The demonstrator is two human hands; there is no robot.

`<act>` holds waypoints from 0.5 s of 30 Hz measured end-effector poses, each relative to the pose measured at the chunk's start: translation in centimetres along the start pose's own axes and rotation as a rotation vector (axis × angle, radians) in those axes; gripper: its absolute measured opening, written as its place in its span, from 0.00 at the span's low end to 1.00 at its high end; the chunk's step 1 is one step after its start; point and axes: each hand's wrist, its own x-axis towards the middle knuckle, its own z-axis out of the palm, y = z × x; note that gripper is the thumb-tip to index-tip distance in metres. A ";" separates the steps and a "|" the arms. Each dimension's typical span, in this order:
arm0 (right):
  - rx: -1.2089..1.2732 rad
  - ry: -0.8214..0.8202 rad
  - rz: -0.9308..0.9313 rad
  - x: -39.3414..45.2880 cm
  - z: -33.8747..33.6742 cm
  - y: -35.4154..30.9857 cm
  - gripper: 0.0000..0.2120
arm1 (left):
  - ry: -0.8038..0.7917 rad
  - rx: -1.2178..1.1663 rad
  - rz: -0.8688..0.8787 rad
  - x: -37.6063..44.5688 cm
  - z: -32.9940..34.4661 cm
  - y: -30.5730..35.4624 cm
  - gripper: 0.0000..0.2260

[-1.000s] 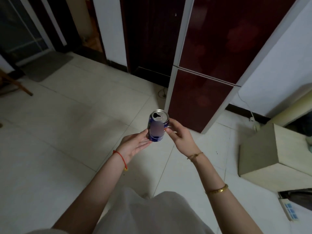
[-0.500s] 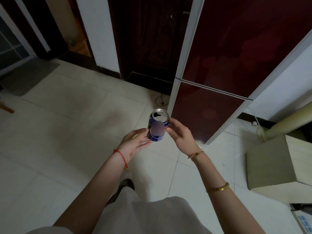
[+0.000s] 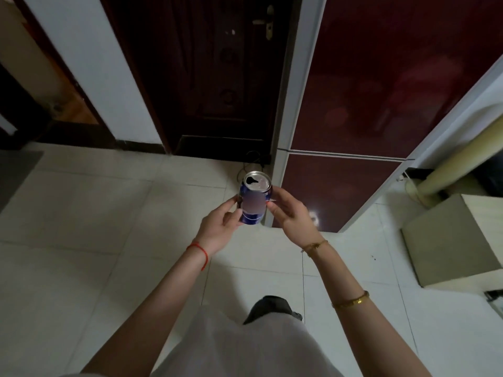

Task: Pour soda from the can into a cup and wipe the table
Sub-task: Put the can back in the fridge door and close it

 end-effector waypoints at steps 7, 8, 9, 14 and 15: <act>-0.032 0.074 -0.010 6.8 -1.1 -0.8 0.14 | -0.012 0.259 0.169 6.9 -1.3 3.1 0.26; -0.033 0.077 -0.009 7.7 -1.3 -0.9 0.15 | -0.004 0.271 0.195 8.0 -1.3 3.5 0.26; -0.036 0.079 -0.009 8.7 -1.6 -1.0 0.15 | 0.006 0.285 0.215 9.1 -1.3 3.9 0.26; -0.049 0.075 -0.038 13.6 -3.6 -1.2 0.13 | 0.068 0.378 0.311 13.8 -1.1 6.0 0.26; -0.049 0.070 -0.046 14.5 -4.0 -1.2 0.13 | 0.089 0.386 0.322 14.8 -1.1 6.2 0.26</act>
